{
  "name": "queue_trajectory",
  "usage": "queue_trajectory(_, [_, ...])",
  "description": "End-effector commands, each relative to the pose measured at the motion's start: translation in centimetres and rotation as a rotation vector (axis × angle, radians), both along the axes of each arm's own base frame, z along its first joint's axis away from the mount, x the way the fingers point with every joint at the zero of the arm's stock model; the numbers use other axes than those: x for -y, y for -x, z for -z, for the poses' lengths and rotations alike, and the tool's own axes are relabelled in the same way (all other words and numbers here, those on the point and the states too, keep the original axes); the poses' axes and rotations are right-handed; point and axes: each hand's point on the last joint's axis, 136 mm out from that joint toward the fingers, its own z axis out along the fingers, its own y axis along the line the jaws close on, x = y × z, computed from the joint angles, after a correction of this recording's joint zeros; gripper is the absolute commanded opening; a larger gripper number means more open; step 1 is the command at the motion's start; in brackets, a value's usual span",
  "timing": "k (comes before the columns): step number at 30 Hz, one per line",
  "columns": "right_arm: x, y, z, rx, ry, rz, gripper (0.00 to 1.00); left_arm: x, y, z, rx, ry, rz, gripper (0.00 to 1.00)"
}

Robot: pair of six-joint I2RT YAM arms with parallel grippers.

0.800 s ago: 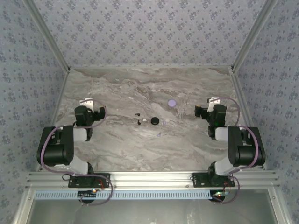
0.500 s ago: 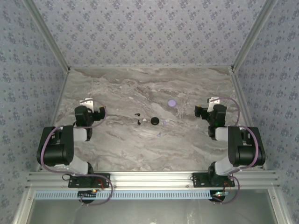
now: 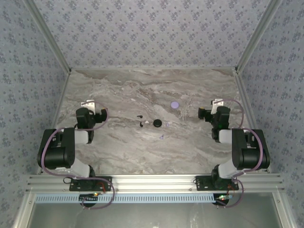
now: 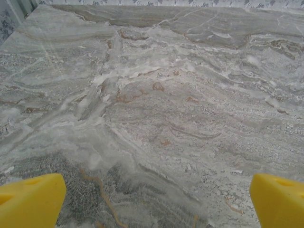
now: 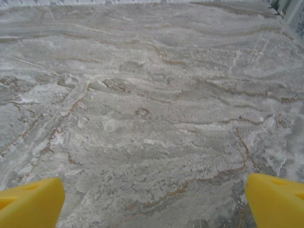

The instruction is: Insert the wireless bluetooth earbuds into the charging case

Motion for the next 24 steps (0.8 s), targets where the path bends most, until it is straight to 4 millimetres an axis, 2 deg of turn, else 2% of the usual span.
queue_trajectory(1, [1.1, -0.1, -1.8, 0.010, 0.008, 0.080, 1.00, -1.0, 0.0, -2.9, 0.059, -0.004, -0.072, 0.99])
queue_trajectory(5, [2.1, 0.7, -3.0, -0.067, -0.049, 0.167, 1.00, -1.5, 0.9, -4.3, 0.015, 0.032, -0.120, 0.99])
queue_trajectory(11, [-0.6, 0.7, -2.9, -0.281, -0.168, 0.099, 1.00, 0.6, 1.0, -6.0, -0.125, 0.170, -0.092, 0.99])
queue_trajectory(15, [-2.9, 0.7, -2.5, -0.379, -0.257, 0.047, 1.00, 4.4, 0.7, -6.5, -0.227, 0.272, 0.019, 0.99])
queue_trajectory(19, [-5.8, 0.9, -1.7, -0.458, -0.302, -0.046, 1.00, 8.8, 0.5, -6.4, -0.319, 0.277, 0.123, 0.99])
queue_trajectory(22, [-7.7, 0.9, -0.8, -0.529, -0.295, -0.091, 0.98, 12.7, 0.0, -6.4, -0.369, 0.251, 0.213, 0.94])
queue_trajectory(24, [-9.0, 0.7, -0.5, -0.565, -0.294, -0.127, 0.92, 15.1, -0.6, -6.6, -0.395, 0.230, 0.267, 0.90])
